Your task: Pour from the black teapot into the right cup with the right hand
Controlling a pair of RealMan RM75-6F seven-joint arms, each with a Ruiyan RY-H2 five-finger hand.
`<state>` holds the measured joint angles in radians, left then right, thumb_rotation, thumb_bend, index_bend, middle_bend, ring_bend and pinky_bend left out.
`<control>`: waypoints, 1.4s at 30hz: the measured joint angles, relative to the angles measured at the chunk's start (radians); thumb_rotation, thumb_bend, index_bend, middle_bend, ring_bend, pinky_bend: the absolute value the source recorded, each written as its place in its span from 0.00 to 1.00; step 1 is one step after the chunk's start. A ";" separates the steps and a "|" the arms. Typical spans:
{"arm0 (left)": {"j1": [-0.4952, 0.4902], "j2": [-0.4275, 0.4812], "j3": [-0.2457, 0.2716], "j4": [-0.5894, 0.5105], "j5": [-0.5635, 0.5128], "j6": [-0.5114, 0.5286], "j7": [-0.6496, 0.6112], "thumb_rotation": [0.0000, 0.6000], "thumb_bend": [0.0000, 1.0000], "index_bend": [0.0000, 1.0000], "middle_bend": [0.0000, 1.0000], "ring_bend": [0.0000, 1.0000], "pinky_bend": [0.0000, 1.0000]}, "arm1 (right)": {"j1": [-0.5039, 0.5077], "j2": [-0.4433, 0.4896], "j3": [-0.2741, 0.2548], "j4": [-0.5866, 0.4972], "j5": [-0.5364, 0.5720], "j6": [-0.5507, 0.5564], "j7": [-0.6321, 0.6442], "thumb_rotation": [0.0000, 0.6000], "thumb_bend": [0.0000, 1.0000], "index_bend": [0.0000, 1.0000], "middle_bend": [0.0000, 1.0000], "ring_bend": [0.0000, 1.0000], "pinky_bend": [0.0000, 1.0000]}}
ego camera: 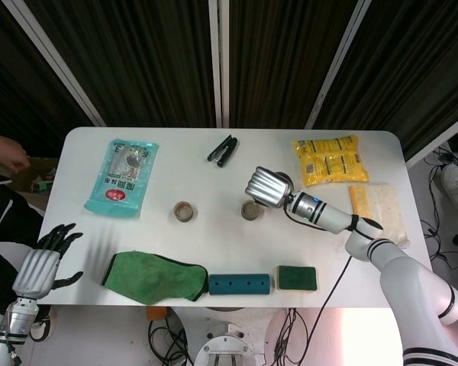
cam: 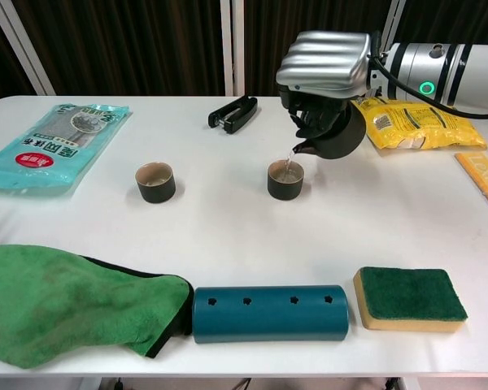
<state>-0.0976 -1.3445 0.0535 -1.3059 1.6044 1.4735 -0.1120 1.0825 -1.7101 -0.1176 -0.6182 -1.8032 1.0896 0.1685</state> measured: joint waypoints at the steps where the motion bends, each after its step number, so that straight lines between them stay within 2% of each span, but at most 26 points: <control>1: 0.000 0.000 0.000 -0.001 0.000 0.001 0.001 1.00 0.13 0.22 0.09 0.07 0.23 | 0.000 0.001 0.000 -0.001 0.000 -0.001 -0.001 0.85 0.39 1.00 1.00 1.00 0.84; 22: 0.001 0.003 -0.001 -0.002 0.001 0.002 -0.001 1.00 0.13 0.22 0.09 0.07 0.23 | -0.004 0.013 0.012 -0.038 0.013 -0.011 -0.012 0.85 0.39 1.00 1.00 1.00 0.84; 34: 0.000 0.002 -0.001 0.000 0.001 0.000 -0.001 1.00 0.13 0.22 0.09 0.07 0.23 | -0.043 -0.001 0.063 -0.060 0.082 0.004 0.091 0.86 0.37 1.00 1.00 1.00 0.84; 42: -0.001 0.000 0.000 -0.004 0.003 0.000 0.002 1.00 0.13 0.22 0.09 0.07 0.23 | -0.100 -0.001 0.116 -0.087 0.145 0.067 0.199 0.86 0.37 1.00 1.00 1.00 0.84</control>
<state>-0.0981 -1.3443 0.0535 -1.3095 1.6070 1.4734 -0.1102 0.9825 -1.7115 -0.0018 -0.7053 -1.6580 1.1566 0.3679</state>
